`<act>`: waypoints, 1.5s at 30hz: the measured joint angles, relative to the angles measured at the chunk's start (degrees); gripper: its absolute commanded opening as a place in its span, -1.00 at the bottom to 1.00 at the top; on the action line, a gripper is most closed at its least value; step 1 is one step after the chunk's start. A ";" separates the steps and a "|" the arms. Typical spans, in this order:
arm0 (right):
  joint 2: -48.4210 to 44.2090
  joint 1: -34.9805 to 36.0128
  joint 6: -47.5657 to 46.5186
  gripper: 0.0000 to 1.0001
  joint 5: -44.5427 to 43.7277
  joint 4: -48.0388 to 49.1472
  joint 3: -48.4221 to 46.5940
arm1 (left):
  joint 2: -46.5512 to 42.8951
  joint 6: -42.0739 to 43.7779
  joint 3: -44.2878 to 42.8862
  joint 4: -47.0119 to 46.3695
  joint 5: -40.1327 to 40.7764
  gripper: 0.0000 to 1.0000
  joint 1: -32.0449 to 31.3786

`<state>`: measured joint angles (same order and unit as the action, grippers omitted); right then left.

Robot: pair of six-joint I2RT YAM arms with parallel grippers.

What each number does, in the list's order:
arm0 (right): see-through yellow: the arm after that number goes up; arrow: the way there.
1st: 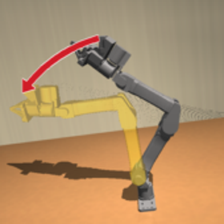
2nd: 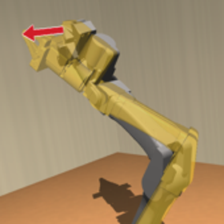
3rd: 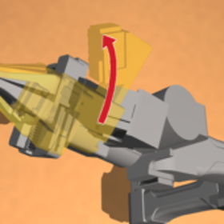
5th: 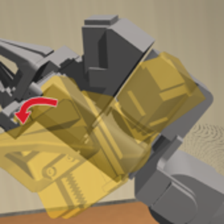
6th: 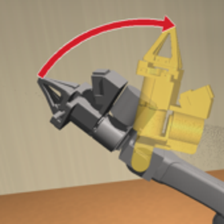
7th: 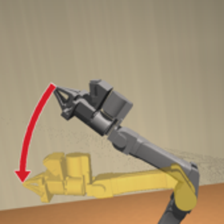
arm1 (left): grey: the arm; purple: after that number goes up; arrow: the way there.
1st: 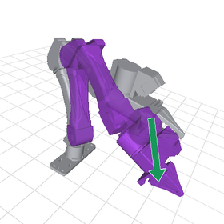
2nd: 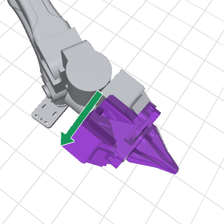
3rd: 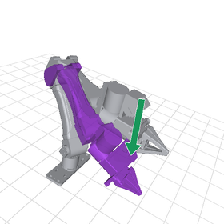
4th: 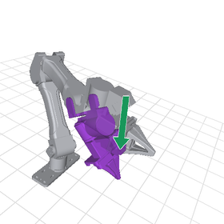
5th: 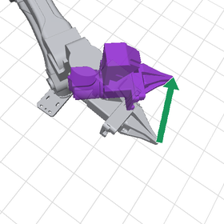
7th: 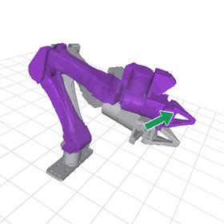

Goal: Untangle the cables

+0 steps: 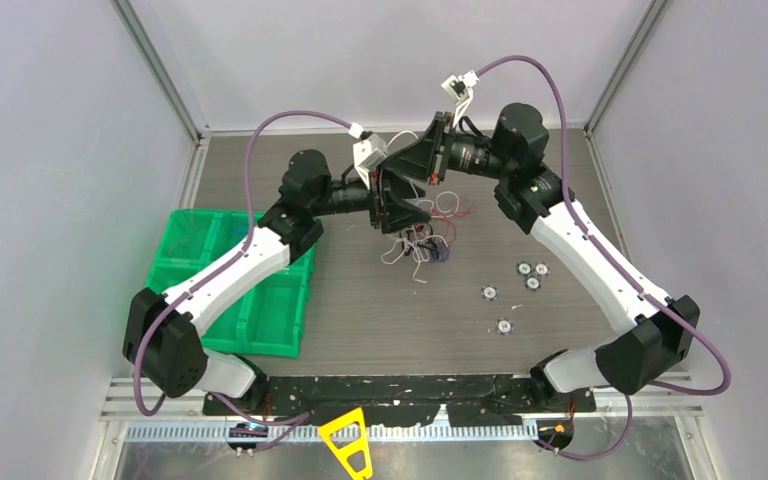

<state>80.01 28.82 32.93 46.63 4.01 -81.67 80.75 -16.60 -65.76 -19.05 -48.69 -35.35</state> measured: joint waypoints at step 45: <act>20.13 -0.68 -33.79 -0.86 -25.44 -6.40 18.58 | -1.75 -13.16 -26.05 18.97 5.92 -1.00 14.40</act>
<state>100.14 28.14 -0.86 21.19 -2.39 -63.09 79.00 -29.76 -91.81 -0.08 -42.76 -20.95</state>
